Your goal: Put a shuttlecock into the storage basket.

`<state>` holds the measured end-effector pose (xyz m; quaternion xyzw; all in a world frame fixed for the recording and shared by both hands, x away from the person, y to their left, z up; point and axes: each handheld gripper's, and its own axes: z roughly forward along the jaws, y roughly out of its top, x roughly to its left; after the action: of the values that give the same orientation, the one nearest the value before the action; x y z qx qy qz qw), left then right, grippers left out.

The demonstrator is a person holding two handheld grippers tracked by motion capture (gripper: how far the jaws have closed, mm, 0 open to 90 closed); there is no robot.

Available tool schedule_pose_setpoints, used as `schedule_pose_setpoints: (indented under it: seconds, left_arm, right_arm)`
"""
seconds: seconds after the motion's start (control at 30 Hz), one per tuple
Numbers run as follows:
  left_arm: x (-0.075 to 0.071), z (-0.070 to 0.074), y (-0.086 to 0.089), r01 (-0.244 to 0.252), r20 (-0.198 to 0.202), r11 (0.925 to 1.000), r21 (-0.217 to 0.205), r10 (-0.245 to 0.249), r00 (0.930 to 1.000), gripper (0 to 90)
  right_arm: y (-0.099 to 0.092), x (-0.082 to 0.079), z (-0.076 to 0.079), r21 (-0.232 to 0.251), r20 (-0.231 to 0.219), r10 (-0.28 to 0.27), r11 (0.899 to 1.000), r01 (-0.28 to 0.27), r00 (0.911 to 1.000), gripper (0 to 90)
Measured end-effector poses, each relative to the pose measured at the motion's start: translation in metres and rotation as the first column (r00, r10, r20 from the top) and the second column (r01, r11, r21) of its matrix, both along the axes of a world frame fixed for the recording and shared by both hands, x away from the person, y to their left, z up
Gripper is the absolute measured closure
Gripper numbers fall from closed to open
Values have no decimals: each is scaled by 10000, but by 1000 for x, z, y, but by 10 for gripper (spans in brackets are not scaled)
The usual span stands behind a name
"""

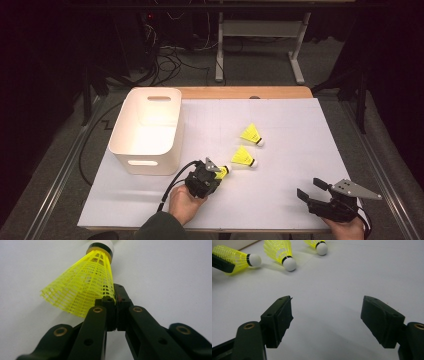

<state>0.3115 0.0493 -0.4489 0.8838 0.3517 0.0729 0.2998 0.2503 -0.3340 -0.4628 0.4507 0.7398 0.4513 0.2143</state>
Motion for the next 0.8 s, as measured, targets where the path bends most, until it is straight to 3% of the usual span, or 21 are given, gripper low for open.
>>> schedule_pose_setpoints:
  seconds: [0.8]
  left_arm:
    - [3, 15, 7, -279, 221, 9996, 52, 277, 9994, 889]
  right_arm:
    - [0, 0, 0, 26, 12, 32, 10000, -32, 10000, 259]
